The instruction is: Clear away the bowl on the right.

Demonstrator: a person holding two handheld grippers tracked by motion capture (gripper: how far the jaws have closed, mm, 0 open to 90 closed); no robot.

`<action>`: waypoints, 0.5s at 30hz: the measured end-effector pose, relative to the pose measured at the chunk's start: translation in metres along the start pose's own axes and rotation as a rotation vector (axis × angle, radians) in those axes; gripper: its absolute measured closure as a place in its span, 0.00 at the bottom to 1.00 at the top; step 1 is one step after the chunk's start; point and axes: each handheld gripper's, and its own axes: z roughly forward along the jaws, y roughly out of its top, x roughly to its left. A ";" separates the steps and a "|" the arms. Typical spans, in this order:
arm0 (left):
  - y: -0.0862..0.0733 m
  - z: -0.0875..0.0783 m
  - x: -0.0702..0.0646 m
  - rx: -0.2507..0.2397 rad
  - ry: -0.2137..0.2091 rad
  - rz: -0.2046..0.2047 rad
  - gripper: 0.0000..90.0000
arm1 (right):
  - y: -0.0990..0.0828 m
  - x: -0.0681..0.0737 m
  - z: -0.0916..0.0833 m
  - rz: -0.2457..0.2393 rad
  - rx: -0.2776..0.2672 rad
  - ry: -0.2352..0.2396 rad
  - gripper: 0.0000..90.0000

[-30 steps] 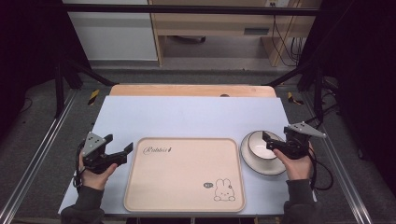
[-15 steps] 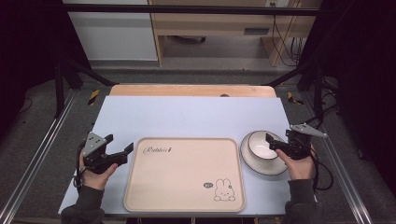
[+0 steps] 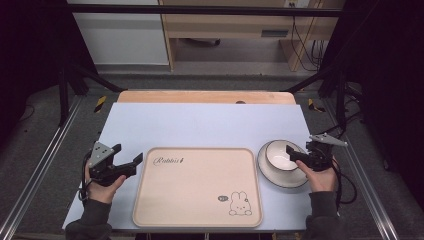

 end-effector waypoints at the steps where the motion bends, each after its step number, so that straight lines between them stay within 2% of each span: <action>1: 0.000 0.000 0.000 0.001 0.000 0.000 0.17 | 0.000 0.000 0.000 0.000 0.000 0.000 0.26; 15: 0.000 0.000 0.000 0.003 0.000 0.003 0.18 | -0.008 -0.006 0.013 0.020 0.096 -0.016 0.42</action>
